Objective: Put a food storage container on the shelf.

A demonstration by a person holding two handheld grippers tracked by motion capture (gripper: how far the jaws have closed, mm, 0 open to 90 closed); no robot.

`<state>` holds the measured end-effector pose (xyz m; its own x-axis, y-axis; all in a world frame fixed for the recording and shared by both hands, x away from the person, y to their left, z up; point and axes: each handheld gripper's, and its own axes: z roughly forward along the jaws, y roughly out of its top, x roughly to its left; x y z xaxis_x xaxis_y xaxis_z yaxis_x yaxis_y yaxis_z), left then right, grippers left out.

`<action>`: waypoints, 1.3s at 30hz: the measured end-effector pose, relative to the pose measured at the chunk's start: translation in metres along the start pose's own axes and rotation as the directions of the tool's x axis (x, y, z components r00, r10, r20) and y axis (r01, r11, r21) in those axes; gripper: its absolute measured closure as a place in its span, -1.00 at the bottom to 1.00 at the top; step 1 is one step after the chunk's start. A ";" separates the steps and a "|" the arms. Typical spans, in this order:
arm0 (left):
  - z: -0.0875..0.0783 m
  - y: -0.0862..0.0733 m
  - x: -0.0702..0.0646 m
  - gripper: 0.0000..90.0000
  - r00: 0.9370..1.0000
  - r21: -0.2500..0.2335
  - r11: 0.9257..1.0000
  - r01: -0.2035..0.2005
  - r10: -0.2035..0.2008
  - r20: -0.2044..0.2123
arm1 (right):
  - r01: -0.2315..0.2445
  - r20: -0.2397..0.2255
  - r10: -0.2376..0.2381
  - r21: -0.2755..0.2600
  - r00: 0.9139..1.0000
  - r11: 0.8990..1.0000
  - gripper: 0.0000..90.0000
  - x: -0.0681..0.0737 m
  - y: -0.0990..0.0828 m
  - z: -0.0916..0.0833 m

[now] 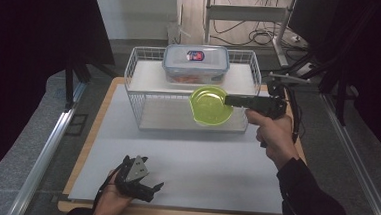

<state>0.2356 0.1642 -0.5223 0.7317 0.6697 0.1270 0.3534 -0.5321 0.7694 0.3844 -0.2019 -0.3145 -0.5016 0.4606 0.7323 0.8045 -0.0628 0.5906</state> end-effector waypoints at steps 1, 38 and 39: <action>0.000 0.000 0.000 -0.93 1.000 0.000 1.000 0.000 0.000 0.000 | -0.002 -0.001 0.002 -0.005 1.000 1.000 0.81 0.002 0.003 0.000; -0.005 0.000 0.004 -0.93 0.999 -0.025 0.999 0.040 -0.040 0.014 | 0.003 0.161 0.020 -0.139 0.987 0.990 0.81 0.033 0.127 0.047; -0.005 -0.001 0.004 -0.93 0.999 -0.025 0.999 0.040 -0.040 0.015 | -0.001 0.164 0.024 -0.139 0.986 0.990 0.81 0.033 0.129 0.050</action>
<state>0.2359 0.1698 -0.5192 0.7257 0.6825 0.0871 0.3675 -0.4915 0.7896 0.4877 -0.1507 -0.2308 -0.4228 0.5983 0.6807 0.7532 -0.1857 0.6310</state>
